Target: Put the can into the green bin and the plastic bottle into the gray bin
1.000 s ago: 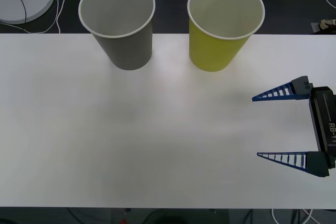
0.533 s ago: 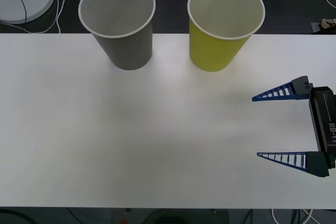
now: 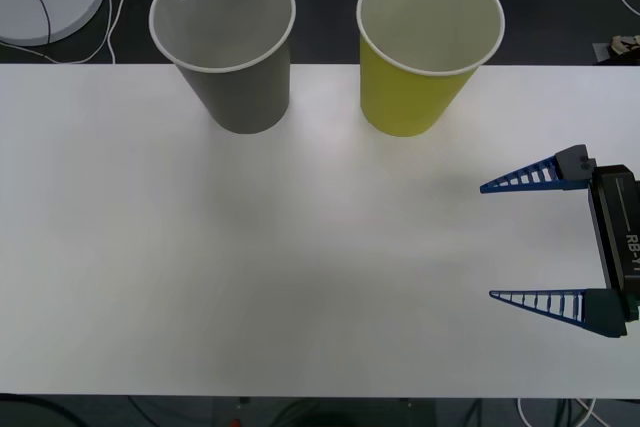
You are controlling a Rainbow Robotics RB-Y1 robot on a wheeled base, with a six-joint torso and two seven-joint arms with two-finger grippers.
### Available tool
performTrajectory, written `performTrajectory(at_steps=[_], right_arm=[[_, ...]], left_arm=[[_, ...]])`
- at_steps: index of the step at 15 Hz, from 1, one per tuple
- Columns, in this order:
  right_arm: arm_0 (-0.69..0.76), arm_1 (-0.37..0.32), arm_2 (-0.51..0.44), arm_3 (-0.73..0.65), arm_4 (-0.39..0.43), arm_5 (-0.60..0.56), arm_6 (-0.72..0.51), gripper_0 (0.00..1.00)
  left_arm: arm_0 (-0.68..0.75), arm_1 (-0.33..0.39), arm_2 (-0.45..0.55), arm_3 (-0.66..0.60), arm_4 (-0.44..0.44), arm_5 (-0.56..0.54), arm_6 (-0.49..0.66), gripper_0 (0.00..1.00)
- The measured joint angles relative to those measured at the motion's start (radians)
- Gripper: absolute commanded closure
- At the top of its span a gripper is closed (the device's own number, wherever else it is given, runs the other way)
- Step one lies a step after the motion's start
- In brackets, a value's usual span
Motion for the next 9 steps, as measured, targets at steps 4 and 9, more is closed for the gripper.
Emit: performTrajectory(at_steps=[4, 9], right_arm=[[0.000, 0.000, 0.000, 0.000, 0.000, 0.000, 0.000, 0.00], [0.000, 0.000, 0.000, 0.000, 0.000, 0.000, 0.000, 0.00]], left_arm=[[0.000, -0.013, 0.002, 0.000, 0.000, 0.000, 0.000, 1.00], [0.000, -0.022, 0.004, 0.008, 0.014, 0.000, 0.003, 0.00]])
